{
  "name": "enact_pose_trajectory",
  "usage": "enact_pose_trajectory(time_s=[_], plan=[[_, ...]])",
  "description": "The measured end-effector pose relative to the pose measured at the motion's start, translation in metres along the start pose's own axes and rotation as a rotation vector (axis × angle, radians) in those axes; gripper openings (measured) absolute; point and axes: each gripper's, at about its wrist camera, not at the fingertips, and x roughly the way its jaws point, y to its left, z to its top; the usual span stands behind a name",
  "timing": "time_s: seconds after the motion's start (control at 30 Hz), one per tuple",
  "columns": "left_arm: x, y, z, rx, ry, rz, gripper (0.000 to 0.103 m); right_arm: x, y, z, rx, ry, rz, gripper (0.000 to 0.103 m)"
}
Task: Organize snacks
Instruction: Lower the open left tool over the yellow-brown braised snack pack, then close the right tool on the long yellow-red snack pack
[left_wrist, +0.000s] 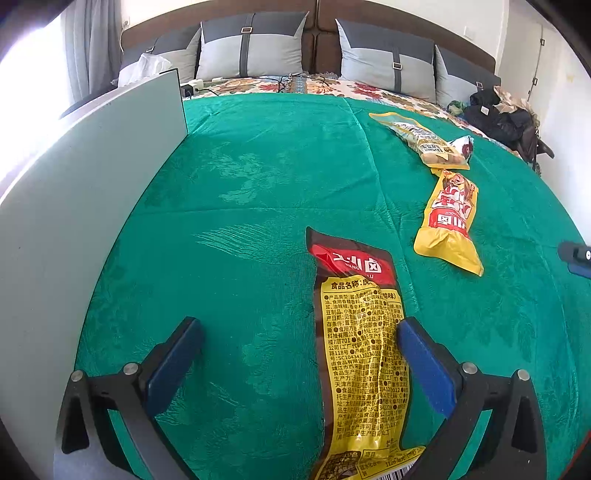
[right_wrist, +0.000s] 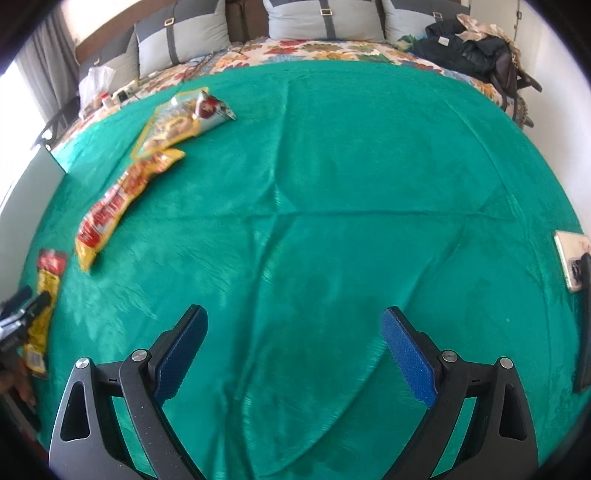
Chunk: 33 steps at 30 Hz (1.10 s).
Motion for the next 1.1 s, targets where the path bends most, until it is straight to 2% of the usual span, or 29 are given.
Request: enact_pose_trajectory(time_s=[0.1,0.17,0.27,0.33,0.37,0.4,0.43,0.47,0.53,0.57,0.67,0.83,1.0,1.1], plan=[[0.000,0.000,0.000,0.000,0.000,0.001,0.103,0.021,0.061,0.032,0.027,0.036,0.117,0.096],[0.000,0.000,0.000,0.001,0.000,0.001,0.103,0.048,0.104,0.046,-0.013,0.097,0.131,0.096],[0.000,0.000,0.000,0.000,0.000,0.000,0.103,0.086,0.145,0.051,-0.093,0.152,0.033,0.095],[0.000,0.000,0.000,0.000,0.000,0.000,0.103,0.103,0.149,0.049,-0.082,0.174,-0.029,0.096],[0.000,0.000,0.000,0.000,0.000,0.000,0.103,0.104,0.149,0.047,-0.091,0.156,-0.040,0.095],[0.000,0.000,0.000,0.000,0.000,0.000,0.103,0.101,0.149,0.045,-0.120,0.138,-0.058,0.094],[0.000,0.000,0.000,0.000,0.000,0.000,0.103,0.100,0.146,0.042,-0.149,0.136,-0.080,0.084],[0.000,0.000,0.000,0.000,0.000,0.000,0.103,0.095,0.143,0.039,-0.183,0.113,-0.091,0.065],[0.000,0.000,0.000,0.000,0.000,0.000,0.103,0.084,0.129,0.032,-0.221,0.106,-0.096,0.051],[0.000,0.000,0.000,0.000,-0.001,0.000,0.103,0.078,0.118,0.028,-0.225,0.110,-0.082,0.048],[0.000,0.000,0.000,0.001,0.000,0.002,0.103,0.055,0.082,0.012,-0.233,0.117,-0.071,0.046],[0.000,0.000,0.000,0.001,0.000,0.002,0.103,0.011,0.024,-0.036,-0.254,0.088,-0.086,0.046],[0.000,0.000,0.001,0.001,0.000,0.002,0.103,-0.016,-0.009,-0.072,-0.271,-0.021,-0.092,0.048],[0.000,0.001,0.001,0.001,0.000,0.002,0.103,-0.016,-0.010,-0.080,-0.289,-0.087,-0.143,0.065]])
